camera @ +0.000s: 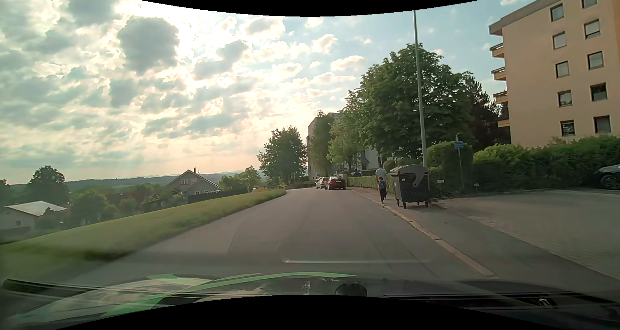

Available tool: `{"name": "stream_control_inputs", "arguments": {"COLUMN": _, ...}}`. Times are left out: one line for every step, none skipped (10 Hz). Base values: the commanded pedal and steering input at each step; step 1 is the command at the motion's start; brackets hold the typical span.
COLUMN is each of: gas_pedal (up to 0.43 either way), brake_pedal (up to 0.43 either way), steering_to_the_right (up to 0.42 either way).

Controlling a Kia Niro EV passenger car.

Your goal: Follow the waypoints while adhering to traffic rules and regulations

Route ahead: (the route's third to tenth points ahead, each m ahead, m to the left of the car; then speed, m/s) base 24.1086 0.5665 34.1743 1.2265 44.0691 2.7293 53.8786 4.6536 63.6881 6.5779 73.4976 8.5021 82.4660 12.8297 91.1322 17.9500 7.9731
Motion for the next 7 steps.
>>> {"name": "stream_control_inputs", "arguments": {"gas_pedal": 0.000, "brake_pedal": 0.073, "steering_to_the_right": -0.021}}
{"name": "stream_control_inputs", "arguments": {"gas_pedal": 0.000, "brake_pedal": 0.098, "steering_to_the_right": -0.021}}
{"name": "stream_control_inputs", "arguments": {"gas_pedal": 0.000, "brake_pedal": 0.146, "steering_to_the_right": -0.021}}
{"name": "stream_control_inputs", "arguments": {"gas_pedal": 0.000, "brake_pedal": 0.165, "steering_to_the_right": -0.021}}
{"name": "stream_control_inputs", "arguments": {"gas_pedal": 0.000, "brake_pedal": 0.159, "steering_to_the_right": -0.022}}
{"name": "stream_control_inputs", "arguments": {"gas_pedal": 0.000, "brake_pedal": 0.152, "steering_to_the_right": -0.023}}
{"name": "stream_control_inputs", "arguments": {"gas_pedal": 0.000, "brake_pedal": 0.146, "steering_to_the_right": -0.023}}
